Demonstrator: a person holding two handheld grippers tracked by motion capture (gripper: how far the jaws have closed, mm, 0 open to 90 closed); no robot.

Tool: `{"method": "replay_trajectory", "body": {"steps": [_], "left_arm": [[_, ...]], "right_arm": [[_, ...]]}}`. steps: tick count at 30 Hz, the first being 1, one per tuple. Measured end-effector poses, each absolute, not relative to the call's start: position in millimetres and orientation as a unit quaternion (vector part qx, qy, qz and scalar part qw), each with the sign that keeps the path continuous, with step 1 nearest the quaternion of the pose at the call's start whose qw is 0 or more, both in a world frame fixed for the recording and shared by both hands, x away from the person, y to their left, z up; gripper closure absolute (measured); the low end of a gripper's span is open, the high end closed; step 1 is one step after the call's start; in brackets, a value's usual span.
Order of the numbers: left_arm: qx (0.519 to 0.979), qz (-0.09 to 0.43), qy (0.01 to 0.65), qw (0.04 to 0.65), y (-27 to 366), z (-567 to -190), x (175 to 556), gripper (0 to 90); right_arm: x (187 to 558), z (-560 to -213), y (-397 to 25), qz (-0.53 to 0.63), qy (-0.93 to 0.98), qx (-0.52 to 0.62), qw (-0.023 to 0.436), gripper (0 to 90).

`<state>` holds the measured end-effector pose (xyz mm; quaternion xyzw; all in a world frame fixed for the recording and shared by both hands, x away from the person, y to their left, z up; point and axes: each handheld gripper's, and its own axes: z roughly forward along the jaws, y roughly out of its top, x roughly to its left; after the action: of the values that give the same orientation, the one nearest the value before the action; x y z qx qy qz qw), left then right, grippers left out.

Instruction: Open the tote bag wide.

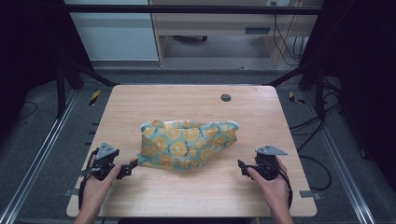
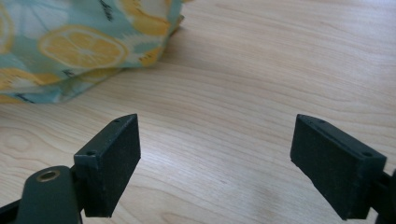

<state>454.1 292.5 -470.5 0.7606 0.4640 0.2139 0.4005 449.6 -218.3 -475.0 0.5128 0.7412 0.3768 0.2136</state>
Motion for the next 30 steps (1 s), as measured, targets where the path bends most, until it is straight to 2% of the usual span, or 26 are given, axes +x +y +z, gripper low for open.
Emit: {"method": "replay_trajectory", "body": {"steps": [5,11,19,30], "left_arm": [[0.766,0.221,0.462,0.389,292,-472,452,8.0],[0.763,0.222,0.465,0.391,295,-470,451,8.0],[0.763,0.223,0.464,0.391,292,-470,452,8.0],[0.758,0.227,0.468,0.393,295,-470,451,8.0]], "right_arm": [[450,-456,-212,0.392,0.740,0.498,0.226,16.8],[460,-408,-199,0.402,0.751,0.463,0.246,19.5],[479,-351,-180,0.396,0.780,0.418,0.245,22.6],[507,-315,-154,0.383,0.798,0.397,0.241,26.5]]}}
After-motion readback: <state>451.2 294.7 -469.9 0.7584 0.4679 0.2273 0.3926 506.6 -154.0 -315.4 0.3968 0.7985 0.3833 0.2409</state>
